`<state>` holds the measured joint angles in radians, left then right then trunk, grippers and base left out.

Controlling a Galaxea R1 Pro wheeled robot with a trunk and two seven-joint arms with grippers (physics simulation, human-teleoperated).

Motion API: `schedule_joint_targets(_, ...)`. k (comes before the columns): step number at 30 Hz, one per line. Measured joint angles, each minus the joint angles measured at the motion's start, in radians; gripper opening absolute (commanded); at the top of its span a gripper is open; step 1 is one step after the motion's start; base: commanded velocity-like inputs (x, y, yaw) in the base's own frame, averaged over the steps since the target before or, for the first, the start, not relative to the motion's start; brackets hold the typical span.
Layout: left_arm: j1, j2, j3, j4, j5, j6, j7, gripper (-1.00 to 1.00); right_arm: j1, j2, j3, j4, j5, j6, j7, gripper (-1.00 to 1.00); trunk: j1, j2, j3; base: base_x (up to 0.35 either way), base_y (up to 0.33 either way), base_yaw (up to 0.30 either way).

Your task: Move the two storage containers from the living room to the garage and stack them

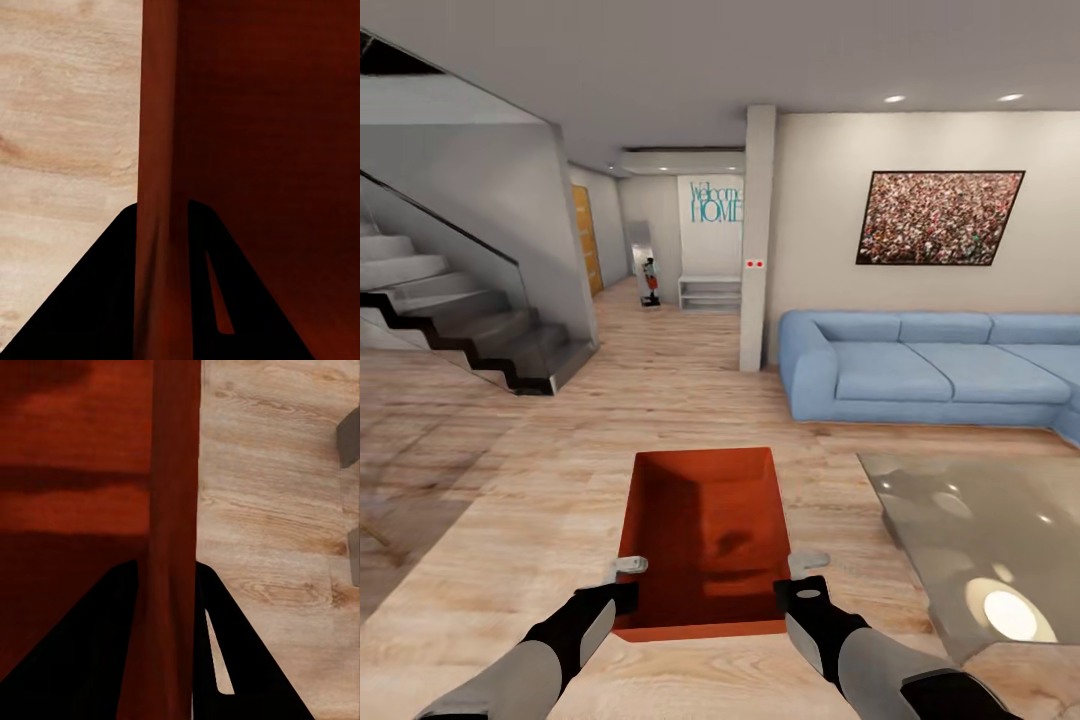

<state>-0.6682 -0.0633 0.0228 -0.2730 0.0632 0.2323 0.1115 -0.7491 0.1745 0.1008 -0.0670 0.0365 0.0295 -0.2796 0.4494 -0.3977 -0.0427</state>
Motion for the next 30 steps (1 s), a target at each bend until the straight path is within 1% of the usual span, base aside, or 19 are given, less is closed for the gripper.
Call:
schedule_joint_targets(15,0.0,0.0,0.0,0.0,0.0,0.0,0.0,-1.0,0.0,0.0,0.0,0.0,0.0,0.0,0.0,-1.0,0.0,0.0,0.0,0.0,0.0,0.267)
schedule_joint_targets(30,0.0,0.0,0.0,0.0,0.0,0.0,0.0,-1.0,0.0,0.0,0.001,0.0,-0.001,0.0,0.0,-1.0,0.0,0.0,0.0,0.0,0.0,0.015)
